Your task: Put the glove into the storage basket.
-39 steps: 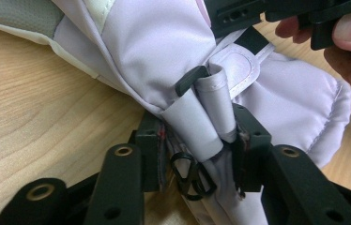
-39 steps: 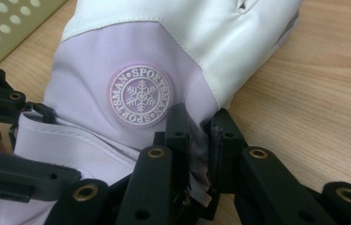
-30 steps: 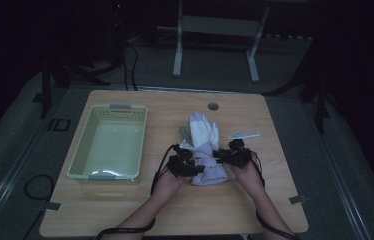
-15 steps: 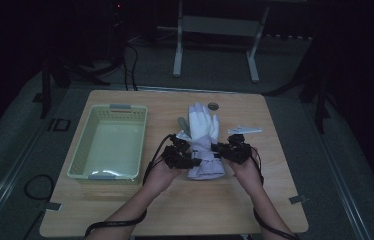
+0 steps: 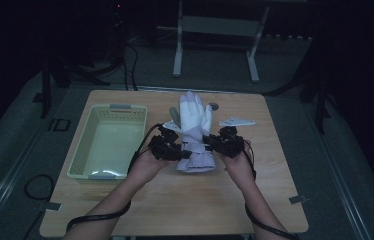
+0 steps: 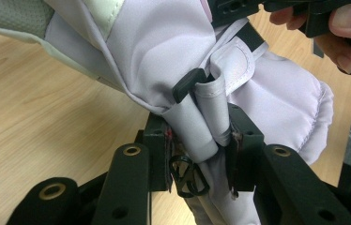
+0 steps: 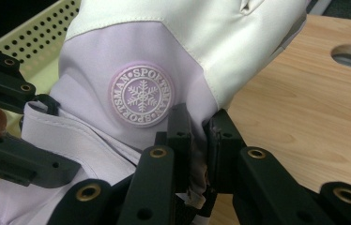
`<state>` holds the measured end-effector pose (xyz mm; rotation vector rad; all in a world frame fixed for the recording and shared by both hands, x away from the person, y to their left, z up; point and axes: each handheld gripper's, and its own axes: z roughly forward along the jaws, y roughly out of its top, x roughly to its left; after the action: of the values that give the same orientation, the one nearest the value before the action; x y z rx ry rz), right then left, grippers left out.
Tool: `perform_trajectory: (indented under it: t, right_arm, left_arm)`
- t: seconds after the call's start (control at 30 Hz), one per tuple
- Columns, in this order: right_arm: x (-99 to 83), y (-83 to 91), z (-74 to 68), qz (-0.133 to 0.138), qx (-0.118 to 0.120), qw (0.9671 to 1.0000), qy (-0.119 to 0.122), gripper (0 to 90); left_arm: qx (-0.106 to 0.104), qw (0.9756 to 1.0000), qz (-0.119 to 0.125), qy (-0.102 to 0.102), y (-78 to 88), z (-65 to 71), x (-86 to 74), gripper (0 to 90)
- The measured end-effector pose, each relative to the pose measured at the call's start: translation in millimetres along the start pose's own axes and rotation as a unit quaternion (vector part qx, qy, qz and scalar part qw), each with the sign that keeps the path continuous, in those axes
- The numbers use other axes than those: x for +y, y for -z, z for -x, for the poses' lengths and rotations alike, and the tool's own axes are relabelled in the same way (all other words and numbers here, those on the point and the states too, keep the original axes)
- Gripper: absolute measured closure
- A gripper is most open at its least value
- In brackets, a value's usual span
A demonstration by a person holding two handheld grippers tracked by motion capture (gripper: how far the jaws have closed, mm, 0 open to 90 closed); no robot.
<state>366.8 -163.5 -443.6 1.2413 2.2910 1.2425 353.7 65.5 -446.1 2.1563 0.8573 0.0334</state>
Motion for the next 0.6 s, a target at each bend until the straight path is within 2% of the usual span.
perform_trajectory:
  t: [0.2,0.6]
  right_arm:
    - [11.5,-8.0,-17.5,0.002,0.003,0.9999,0.010,81.4]
    - [32.1,-27.1,-51.7,0.005,0.015,0.9997,0.020,81.5]
  left_arm:
    - [0.001,1.0000,-0.004,0.006,19.3,-10.4,-4.3,67.4]
    - [0.009,0.9998,-0.015,0.003,56.5,-31.1,-14.3,67.3]
